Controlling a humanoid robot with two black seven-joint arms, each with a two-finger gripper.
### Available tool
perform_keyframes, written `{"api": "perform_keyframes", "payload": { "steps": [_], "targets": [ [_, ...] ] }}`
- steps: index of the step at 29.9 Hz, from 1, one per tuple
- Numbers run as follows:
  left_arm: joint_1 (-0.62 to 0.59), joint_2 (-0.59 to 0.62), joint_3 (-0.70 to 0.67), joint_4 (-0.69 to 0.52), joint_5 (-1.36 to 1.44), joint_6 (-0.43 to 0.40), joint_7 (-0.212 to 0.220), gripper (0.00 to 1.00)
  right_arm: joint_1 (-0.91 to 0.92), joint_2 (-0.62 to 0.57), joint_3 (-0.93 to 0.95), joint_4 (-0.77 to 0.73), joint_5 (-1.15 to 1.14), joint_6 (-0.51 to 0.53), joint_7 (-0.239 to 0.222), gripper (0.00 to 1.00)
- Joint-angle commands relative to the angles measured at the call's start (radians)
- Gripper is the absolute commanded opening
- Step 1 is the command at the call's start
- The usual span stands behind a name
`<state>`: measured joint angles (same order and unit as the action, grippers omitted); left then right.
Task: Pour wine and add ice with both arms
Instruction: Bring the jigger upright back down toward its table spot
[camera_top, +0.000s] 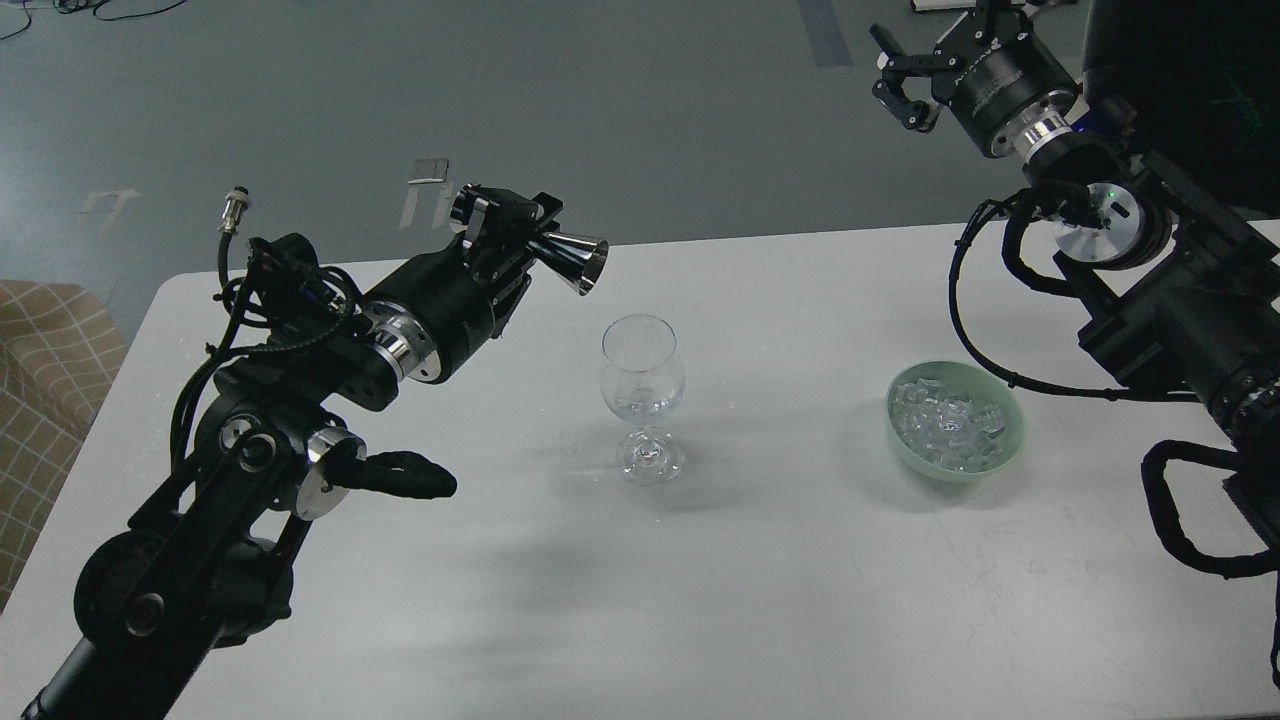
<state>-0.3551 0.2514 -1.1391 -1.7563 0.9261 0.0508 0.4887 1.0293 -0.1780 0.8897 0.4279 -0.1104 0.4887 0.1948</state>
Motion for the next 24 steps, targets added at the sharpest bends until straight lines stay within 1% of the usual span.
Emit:
{"api": "perform_keyframes", "payload": {
  "steps": [1, 4, 5, 9, 11, 12, 13, 14, 16, 19, 21, 23, 24],
  "targets": [
    [0.010, -0.014, -0.082, 0.001, -0.257, 0.066, 0.000, 0.00, 0.000, 0.000, 0.000, 0.000, 0.000, 0.000, 0.000, 1.00],
    [0.025, -0.030, -0.198, 0.011, -0.480, 0.080, 0.000, 0.00, 0.000, 0.000, 0.000, 0.000, 0.000, 0.000, 0.000, 1.00],
    [0.045, -0.041, -0.252, 0.015, -0.547, 0.080, -0.007, 0.00, 0.000, 0.000, -0.002, 0.000, 0.000, 0.000, 0.000, 1.00],
    [0.102, -0.086, -0.367, 0.049, -0.676, 0.072, -0.044, 0.01, 0.000, 0.002, 0.000, 0.000, 0.000, 0.000, 0.000, 1.00],
    [0.158, -0.116, -0.422, 0.063, -0.751, 0.057, -0.059, 0.04, -0.002, 0.002, 0.000, 0.000, 0.000, 0.000, 0.000, 1.00],
    [0.171, -0.124, -0.433, 0.066, -0.763, 0.053, -0.067, 0.05, 0.000, 0.002, -0.002, 0.000, 0.000, 0.000, 0.000, 1.00],
    [0.192, -0.138, -0.448, 0.083, -0.783, 0.044, -0.085, 0.08, -0.002, 0.002, 0.000, 0.000, 0.000, 0.000, 0.000, 1.00],
    [0.192, -0.138, -0.449, 0.083, -0.783, 0.044, -0.085, 0.08, -0.002, 0.002, 0.000, 0.000, 0.000, 0.000, 0.000, 1.00],
    [0.237, -0.164, -0.453, 0.116, -0.808, 0.014, -0.113, 0.12, -0.002, 0.003, -0.002, 0.000, 0.000, 0.000, 0.000, 1.00],
    [0.272, -0.198, -0.453, 0.133, -0.810, -0.017, -0.134, 0.16, -0.002, 0.002, -0.002, 0.000, 0.000, 0.000, 0.000, 1.00],
    [0.283, -0.211, -0.453, 0.153, -0.810, -0.034, -0.140, 0.18, -0.002, 0.002, -0.002, 0.000, 0.000, 0.000, 0.000, 1.00],
    [0.285, -0.227, -0.453, 0.190, -0.810, -0.062, -0.160, 0.19, -0.002, 0.002, -0.002, 0.000, 0.000, 0.000, 0.000, 1.00],
    [0.286, -0.234, -0.453, 0.211, -0.810, -0.075, -0.179, 0.19, -0.002, 0.002, -0.002, 0.000, 0.000, 0.000, 0.000, 1.00]
  ]
}}
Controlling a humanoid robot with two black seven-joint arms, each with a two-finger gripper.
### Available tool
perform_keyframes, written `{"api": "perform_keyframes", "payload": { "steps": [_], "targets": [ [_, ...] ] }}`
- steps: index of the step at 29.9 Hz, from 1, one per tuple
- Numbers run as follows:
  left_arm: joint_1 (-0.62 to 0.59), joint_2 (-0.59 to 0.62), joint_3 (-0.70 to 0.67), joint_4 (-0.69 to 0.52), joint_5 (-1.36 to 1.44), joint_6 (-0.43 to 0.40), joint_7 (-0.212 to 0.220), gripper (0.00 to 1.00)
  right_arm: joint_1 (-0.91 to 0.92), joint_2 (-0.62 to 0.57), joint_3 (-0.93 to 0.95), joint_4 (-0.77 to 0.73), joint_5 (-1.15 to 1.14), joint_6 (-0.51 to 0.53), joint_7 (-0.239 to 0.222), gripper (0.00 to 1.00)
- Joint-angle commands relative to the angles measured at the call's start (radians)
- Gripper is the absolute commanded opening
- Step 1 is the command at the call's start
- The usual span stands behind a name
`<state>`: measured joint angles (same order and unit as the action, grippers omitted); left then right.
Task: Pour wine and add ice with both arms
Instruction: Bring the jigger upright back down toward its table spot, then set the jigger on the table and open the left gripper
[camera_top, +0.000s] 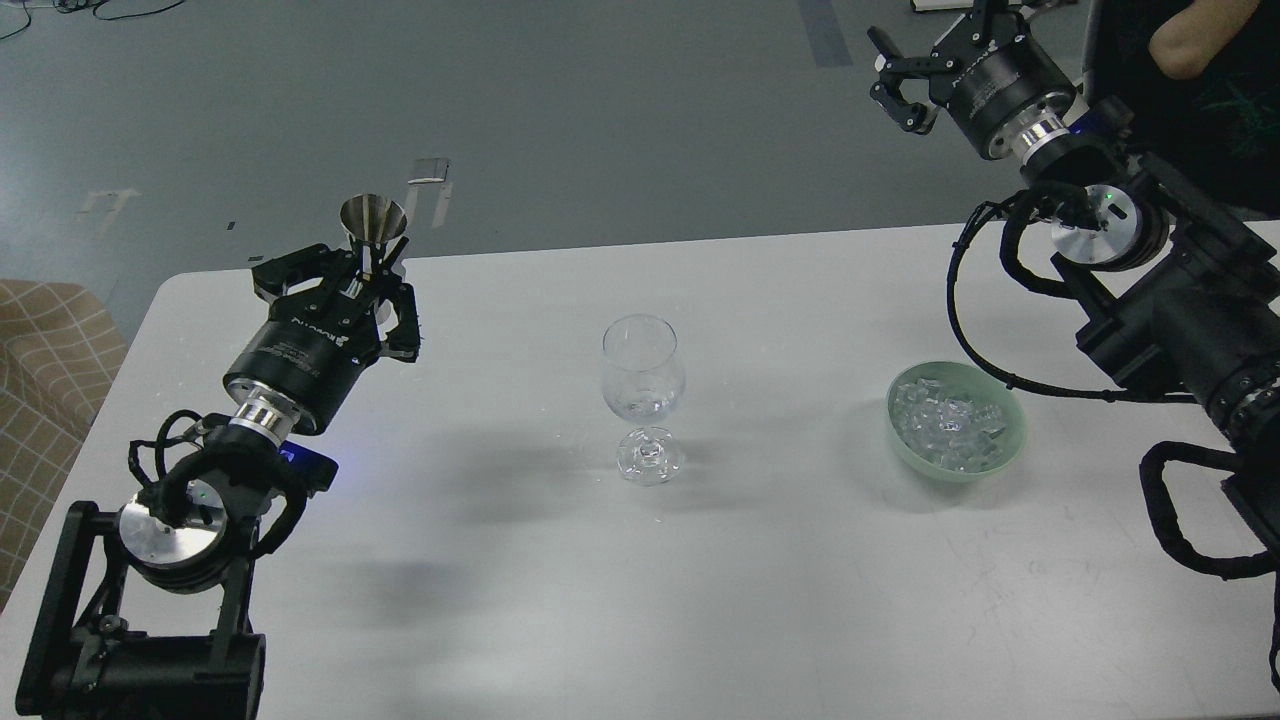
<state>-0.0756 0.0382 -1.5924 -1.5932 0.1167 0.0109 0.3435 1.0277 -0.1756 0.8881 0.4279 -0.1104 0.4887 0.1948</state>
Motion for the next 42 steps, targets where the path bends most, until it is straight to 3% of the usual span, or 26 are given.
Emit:
{"api": "perform_keyframes", "payload": {
  "steps": [1, 9, 15, 29, 42],
  "targets": [
    [0.007, -0.026, -0.001, 0.068, -0.002, -0.045, -0.049, 0.20, 0.000, -0.002, 0.000, 0.000, 0.000, 0.000, 0.000, 1.00],
    [0.005, -0.027, -0.003, 0.268, 0.000, -0.146, -0.087, 0.21, -0.001, -0.001, 0.000, 0.000, 0.000, 0.000, 0.000, 1.00],
    [-0.012, -0.021, -0.005, 0.380, 0.000, -0.152, -0.124, 0.24, -0.003, 0.001, -0.001, 0.000, 0.000, 0.000, 0.000, 1.00],
    [-0.024, -0.020, -0.003, 0.397, 0.001, -0.150, -0.140, 0.39, -0.003, -0.001, -0.001, 0.000, 0.000, 0.000, 0.000, 1.00],
    [-0.027, -0.018, 0.005, 0.404, 0.017, -0.150, -0.140, 0.43, -0.001, -0.001, 0.000, 0.000, 0.000, 0.000, 0.000, 1.00]
  ]
}}
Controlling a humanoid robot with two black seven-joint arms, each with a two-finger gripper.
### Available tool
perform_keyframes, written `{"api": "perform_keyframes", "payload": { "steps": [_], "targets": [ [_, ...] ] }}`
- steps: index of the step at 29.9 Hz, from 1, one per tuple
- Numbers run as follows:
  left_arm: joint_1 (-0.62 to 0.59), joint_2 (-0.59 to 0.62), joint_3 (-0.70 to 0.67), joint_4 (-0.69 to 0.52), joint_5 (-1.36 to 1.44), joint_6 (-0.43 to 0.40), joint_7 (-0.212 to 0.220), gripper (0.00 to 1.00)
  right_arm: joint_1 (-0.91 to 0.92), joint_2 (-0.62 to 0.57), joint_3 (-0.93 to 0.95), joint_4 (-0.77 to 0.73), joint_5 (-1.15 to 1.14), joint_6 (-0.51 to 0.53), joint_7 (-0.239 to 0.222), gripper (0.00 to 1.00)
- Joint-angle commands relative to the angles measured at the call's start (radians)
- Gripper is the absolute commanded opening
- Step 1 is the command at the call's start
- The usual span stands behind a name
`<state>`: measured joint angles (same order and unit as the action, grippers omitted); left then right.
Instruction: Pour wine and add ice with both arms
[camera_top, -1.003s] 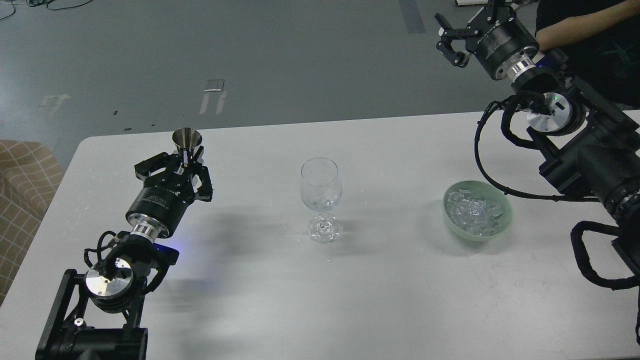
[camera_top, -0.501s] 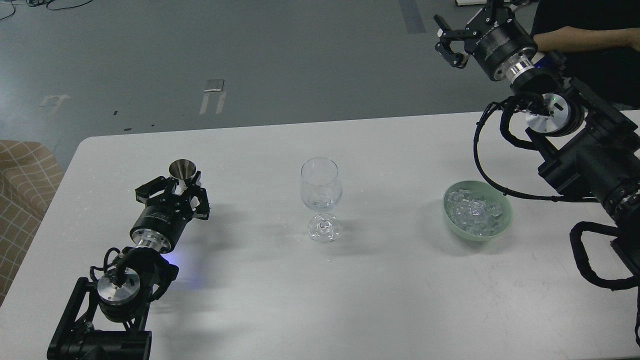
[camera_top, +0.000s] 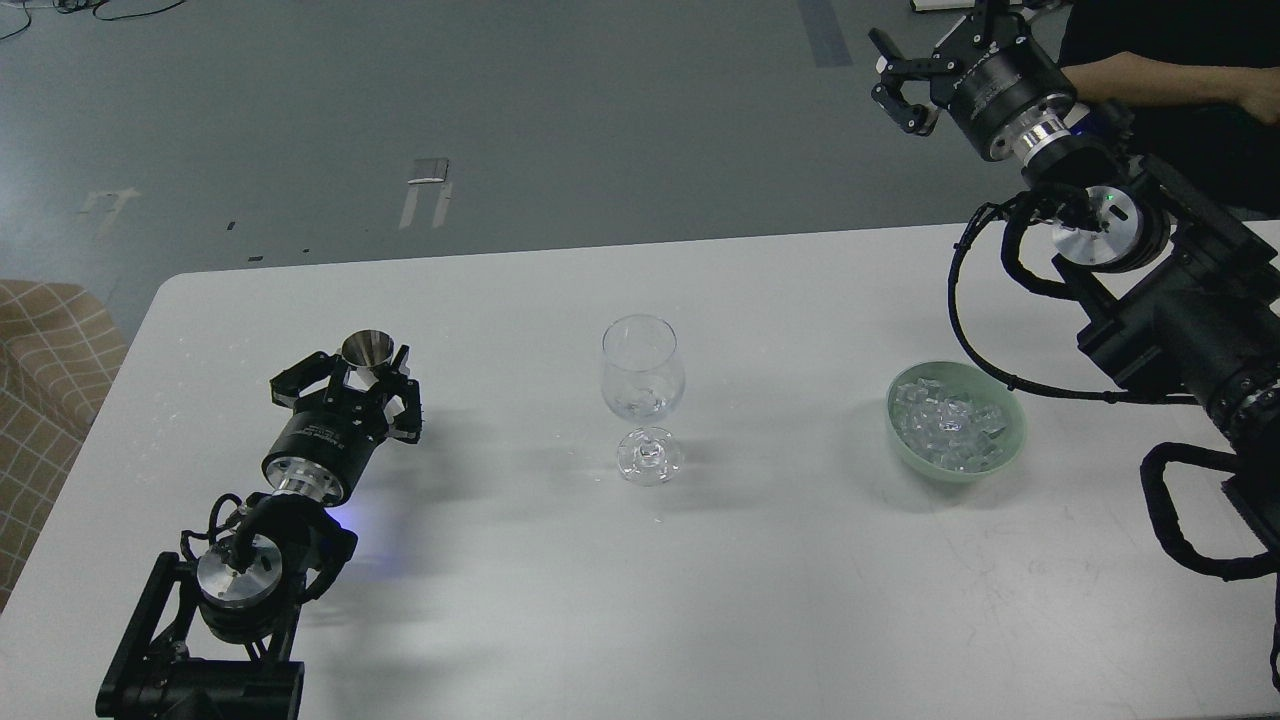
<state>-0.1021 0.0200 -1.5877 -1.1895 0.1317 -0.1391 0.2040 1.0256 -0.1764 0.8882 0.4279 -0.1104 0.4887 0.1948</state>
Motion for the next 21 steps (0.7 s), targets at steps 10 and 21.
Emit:
{"api": "perform_keyframes", "payload": {
  "steps": [10, 21],
  "targets": [
    [-0.002, 0.001, 0.003, 0.001, 0.002, 0.001, 0.000, 0.58, 0.002, -0.002, 0.000, 0.000, 0.000, 0.000, 0.000, 1.00],
    [-0.010, 0.001, 0.006, -0.005, 0.003, 0.001, 0.002, 0.88, 0.002, -0.001, 0.000, 0.000, 0.000, 0.000, 0.000, 1.00]
  ]
}}
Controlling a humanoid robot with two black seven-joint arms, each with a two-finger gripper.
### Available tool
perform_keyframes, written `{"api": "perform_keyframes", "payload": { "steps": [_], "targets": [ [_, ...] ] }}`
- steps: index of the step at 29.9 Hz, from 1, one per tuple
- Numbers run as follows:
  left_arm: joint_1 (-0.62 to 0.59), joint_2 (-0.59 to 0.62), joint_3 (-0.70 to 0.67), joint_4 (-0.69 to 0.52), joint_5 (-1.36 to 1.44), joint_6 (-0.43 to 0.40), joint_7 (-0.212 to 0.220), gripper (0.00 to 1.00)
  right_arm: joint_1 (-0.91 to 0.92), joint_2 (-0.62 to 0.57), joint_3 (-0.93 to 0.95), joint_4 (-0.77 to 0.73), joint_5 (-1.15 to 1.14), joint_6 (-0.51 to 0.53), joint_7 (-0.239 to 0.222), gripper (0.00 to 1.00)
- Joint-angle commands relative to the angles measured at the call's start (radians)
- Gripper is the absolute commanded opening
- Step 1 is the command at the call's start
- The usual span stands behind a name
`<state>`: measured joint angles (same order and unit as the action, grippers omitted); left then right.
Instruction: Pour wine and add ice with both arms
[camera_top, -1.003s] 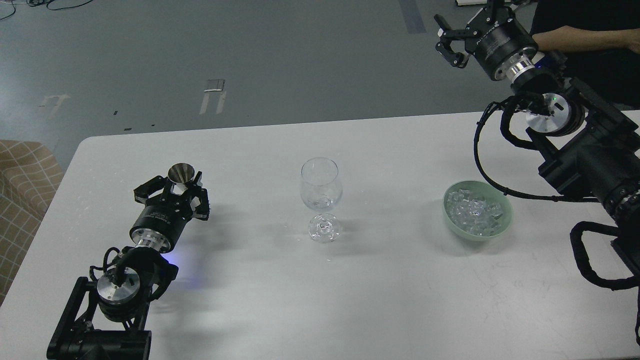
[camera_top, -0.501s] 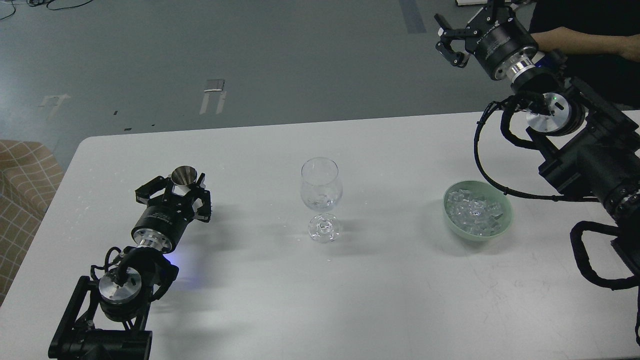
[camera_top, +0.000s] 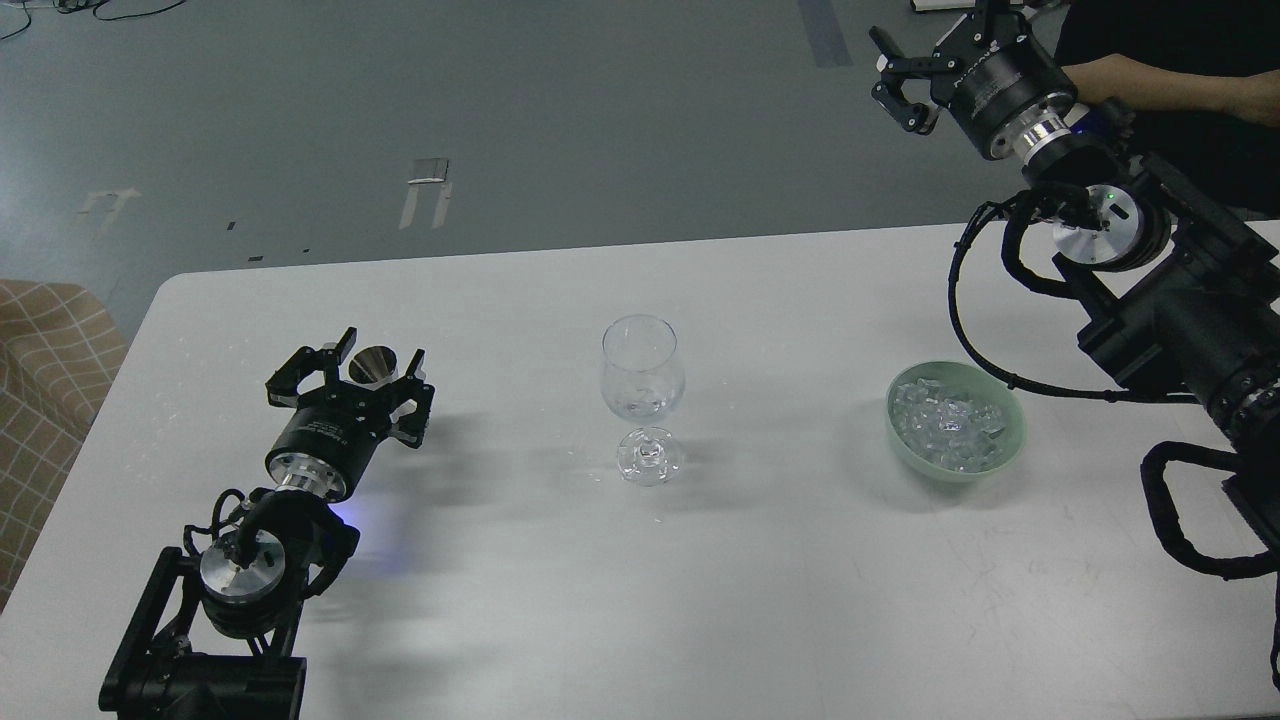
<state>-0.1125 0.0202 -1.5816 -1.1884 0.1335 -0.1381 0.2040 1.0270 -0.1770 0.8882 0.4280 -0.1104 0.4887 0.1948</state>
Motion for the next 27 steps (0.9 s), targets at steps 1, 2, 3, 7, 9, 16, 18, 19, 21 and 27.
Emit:
{"api": "perform_keyframes", "payload": {
  "steps": [1, 2, 3, 7, 9, 16, 18, 19, 21, 27],
  "targets": [
    [0.000, 0.006, 0.000, -0.014, 0.002, 0.000, 0.003, 0.93, 0.001, -0.001, 0.000, 0.000, 0.000, 0.000, 0.000, 1.00],
    [0.000, 0.009, -0.001, -0.019, 0.002, 0.000, 0.003, 0.94, 0.001, -0.001, 0.000, 0.000, 0.000, 0.000, 0.000, 1.00],
    [0.002, 0.021, -0.003, -0.033, 0.002, -0.001, 0.011, 0.96, 0.001, -0.002, 0.000, 0.000, 0.000, 0.000, 0.000, 1.00],
    [0.014, 0.069, -0.005, -0.085, -0.002, -0.001, 0.022, 0.97, -0.001, -0.007, 0.000, 0.000, 0.000, 0.000, 0.000, 1.00],
    [0.026, 0.098, -0.009, -0.132, -0.003, -0.001, 0.047, 0.97, -0.001, -0.012, 0.000, 0.002, 0.000, 0.000, 0.000, 1.00],
    [0.083, 0.129, -0.024, -0.292, -0.012, 0.000, 0.118, 0.97, -0.008, -0.035, -0.002, 0.018, 0.002, 0.000, -0.005, 1.00],
    [0.083, 0.129, -0.024, -0.327, -0.012, 0.002, 0.123, 0.98, -0.016, -0.058, -0.005, 0.043, 0.002, 0.000, -0.018, 1.00],
    [0.083, 0.129, -0.024, -0.335, -0.012, 0.003, 0.123, 0.98, -0.019, -0.067, -0.009, 0.052, 0.000, 0.000, -0.024, 1.00],
    [0.068, 0.126, -0.024, -0.352, -0.012, 0.012, 0.123, 0.97, -0.044, -0.105, -0.044, 0.103, -0.002, 0.000, -0.037, 1.00],
    [-0.021, 0.178, -0.012, -0.340, 0.009, 0.034, 0.121, 0.98, -0.094, -0.246, -0.146, 0.257, -0.063, 0.000, -0.040, 1.00]
  ]
}}
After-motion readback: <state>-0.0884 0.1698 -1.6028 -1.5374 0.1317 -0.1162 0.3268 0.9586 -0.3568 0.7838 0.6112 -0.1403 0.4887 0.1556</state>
